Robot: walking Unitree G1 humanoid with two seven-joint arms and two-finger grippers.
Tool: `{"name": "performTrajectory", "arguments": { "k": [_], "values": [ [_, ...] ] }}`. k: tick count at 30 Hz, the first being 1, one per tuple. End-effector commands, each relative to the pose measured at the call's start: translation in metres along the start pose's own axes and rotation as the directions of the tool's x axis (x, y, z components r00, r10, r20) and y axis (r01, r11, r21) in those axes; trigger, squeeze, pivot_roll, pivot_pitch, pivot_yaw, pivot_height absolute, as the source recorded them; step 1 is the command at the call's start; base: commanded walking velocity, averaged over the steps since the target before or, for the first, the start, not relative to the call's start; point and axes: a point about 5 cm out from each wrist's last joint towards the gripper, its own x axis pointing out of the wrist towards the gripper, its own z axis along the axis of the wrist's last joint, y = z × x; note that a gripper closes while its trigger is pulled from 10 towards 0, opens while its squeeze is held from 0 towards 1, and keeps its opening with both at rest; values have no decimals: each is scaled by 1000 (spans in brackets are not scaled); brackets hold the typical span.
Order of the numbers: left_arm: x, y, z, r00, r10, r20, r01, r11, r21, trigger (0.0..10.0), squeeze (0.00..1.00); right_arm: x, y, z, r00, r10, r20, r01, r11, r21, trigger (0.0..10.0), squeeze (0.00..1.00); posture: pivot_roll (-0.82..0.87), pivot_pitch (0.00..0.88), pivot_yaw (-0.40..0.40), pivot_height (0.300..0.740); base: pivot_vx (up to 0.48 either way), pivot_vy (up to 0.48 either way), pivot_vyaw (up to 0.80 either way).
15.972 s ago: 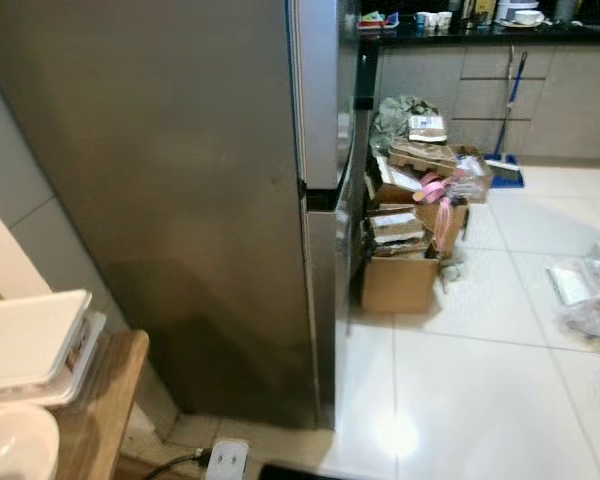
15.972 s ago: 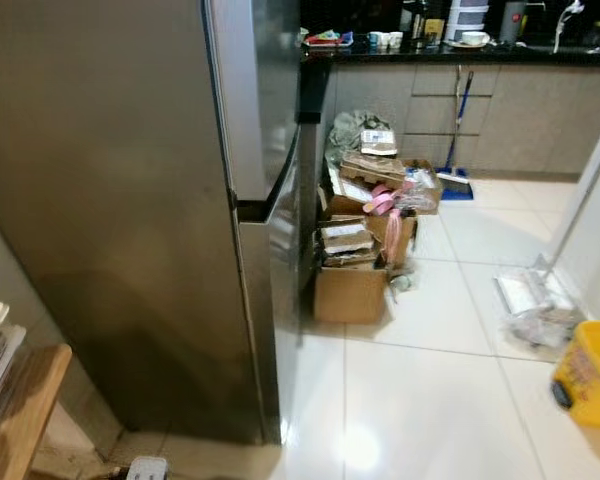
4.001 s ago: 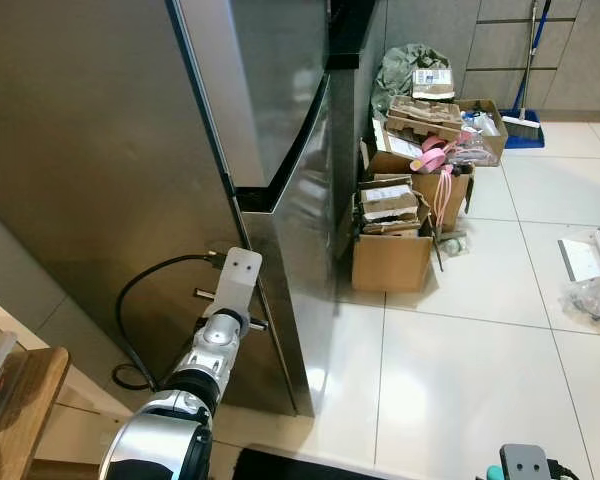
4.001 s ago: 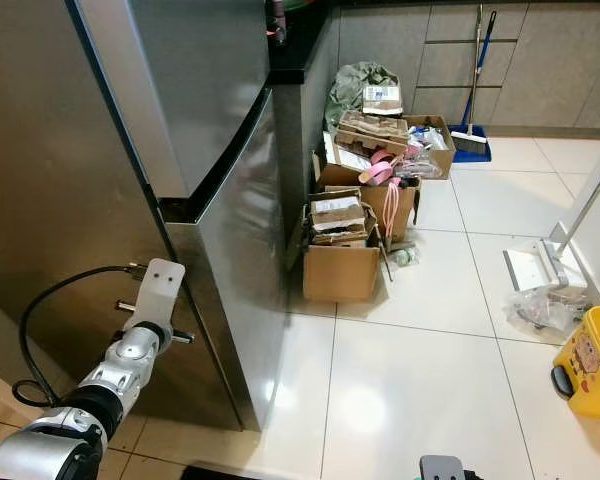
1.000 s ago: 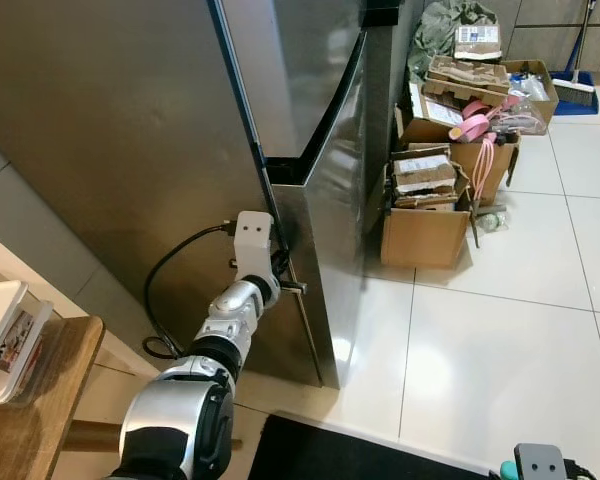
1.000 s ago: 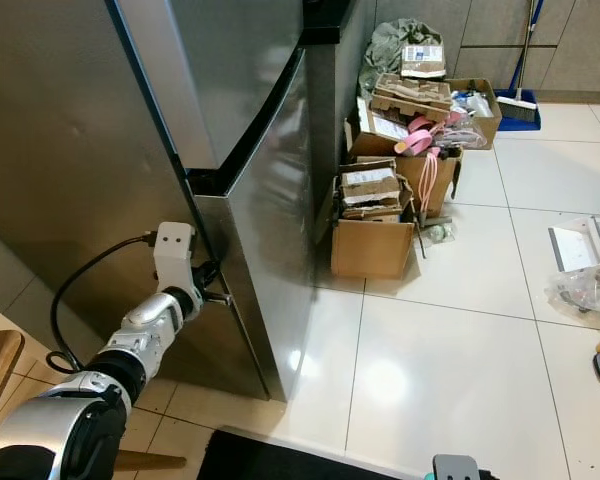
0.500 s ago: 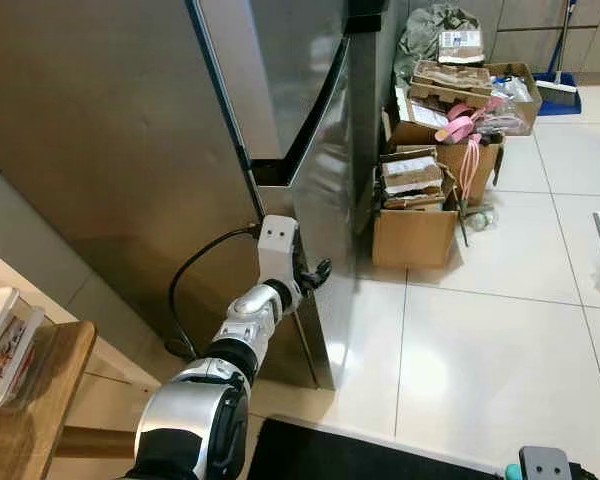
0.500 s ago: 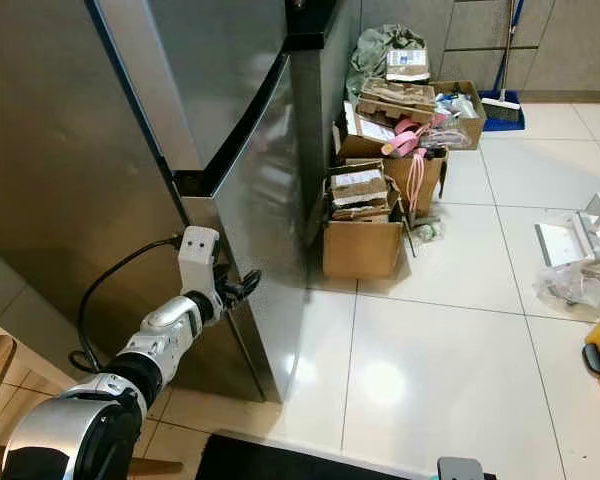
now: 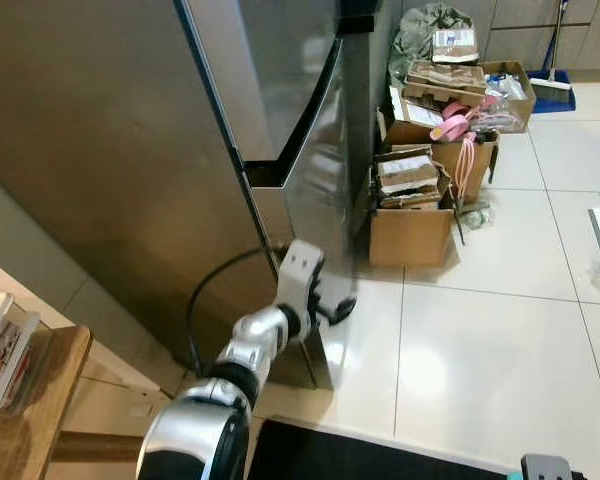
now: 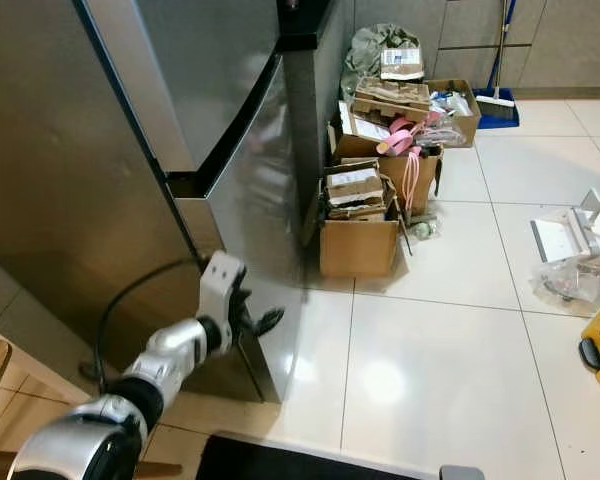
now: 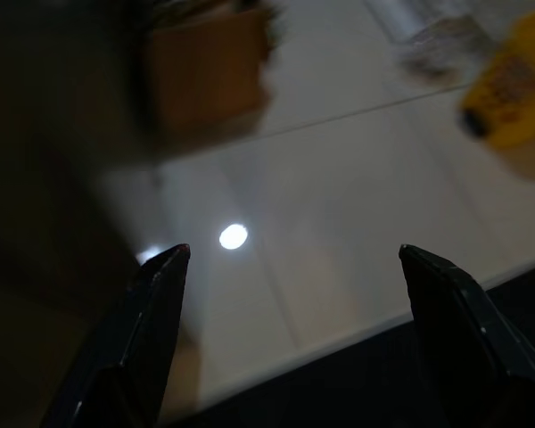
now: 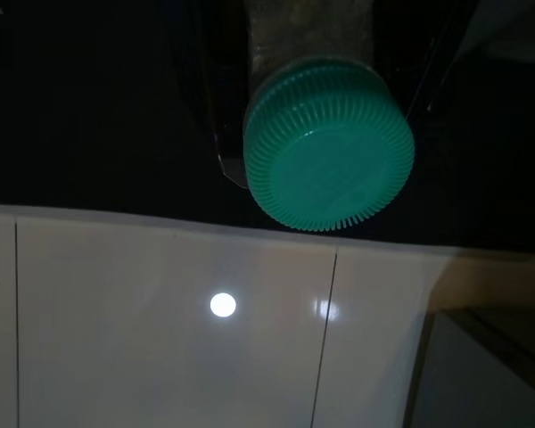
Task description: Restocking fridge
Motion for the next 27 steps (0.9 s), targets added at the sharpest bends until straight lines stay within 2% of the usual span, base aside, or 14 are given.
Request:
{"name": "performTrajectory", "arguments": {
  "k": [1, 2, 4, 5, 6, 8, 10, 11, 13, 14, 15, 20, 27],
  "values": [
    [-19, 24, -26, 985, 157, -66, -159, 987, -27, 10000, 0, -6, 3, -14, 998, 17, -65, -16, 1000, 10, 10000, 0, -158, 207, 134, 740, 0, 0, 0],
    [-29, 34, -40, 958, 264, -112, -268, 963, -22, 10000, 0, -4, 5, -14, 997, 30, -71, -30, 1000, 5, 10000, 0, -160, 201, 130, 740, 0, 0, 0],
    [-51, 45, -71, 901, 393, -181, -407, 912, -48, 10000, 0, 0, 10, -10, 996, 57, -75, -58, 998, -10, 10000, 0, -147, 182, 112, 740, 0, 0, 0],
    [-51, 45, -71, 901, 393, -181, -407, 912, -48, 10000, 0, 0, 10, -10, 996, 57, -75, -58, 998, -10, 10000, 0, -147, 182, 112, 740, 0, 0, 0],
    [-58, 43, -84, 892, 410, -192, -430, 899, -78, 10000, 0, 3, 12, -8, 995, 64, -77, -66, 998, -13, 10000, 0, -141, 173, 104, 740, 0, 0, 0],
    [-60, 41, -88, 892, 408, -194, -430, 898, -90, 10000, 0, 4, 12, -7, 995, 68, -77, -70, 997, -16, 10000, 0, -141, 173, 104, 740, 0, 0, 0],
    [-71, 33, -110, 885, 407, -226, -441, 889, -123, 10000, 0, 9, 20, -3, 992, 98, -76, -101, 994, -30, 10000, 0, -131, 145, 90, 740, 0, 0, 0],
    [-71, 33, -110, 885, 407, -226, -441, 889, -123, 10000, 0, 9, 20, -3, 992, 98, -76, -101, 994, -30, 10000, 0, -131, 145, 90, 740, 0, 0, 0],
    [-81, 26, -127, 865, 427, -264, -471, 872, -132, 10000, 0, 13, 28, 2, 989, 130, -74, -134, 990, -47, 10000, 0, -130, 142, 86, 740, 0, 0, 0],
    [-81, 26, -127, 865, 427, -264, -471, 872, -132, 10000, 0, 13, 28, 2, 989, 130, -74, -134, 990, -47, 10000, 0, -130, 142, 86, 740, 0, 0, 0],
    [-87, 19, -139, 846, 450, -287, -501, 855, -137, 10000, 0, 17, 34, 7, 982, 172, -74, -178, 981, -80, 10000, 0, -123, 130, 65, 740, 0, 0, 0],
    [-92, 11, -149, 830, 468, -303, -525, 840, -141, 10000, 0, 23, 38, 15, 974, 212, -75, -219, 969, -111, 10000, 0, -103, 116, 14, 740, 0, 0, 0],
    [-95, 4, -156, 824, 469, -319, -528, 840, -129, 10000, 0, 28, 40, 21, 963, 251, -100, -265, 950, -164, 10000, 0, -88, 109, -38, 740, 0, 0, 0]
  ]
}}
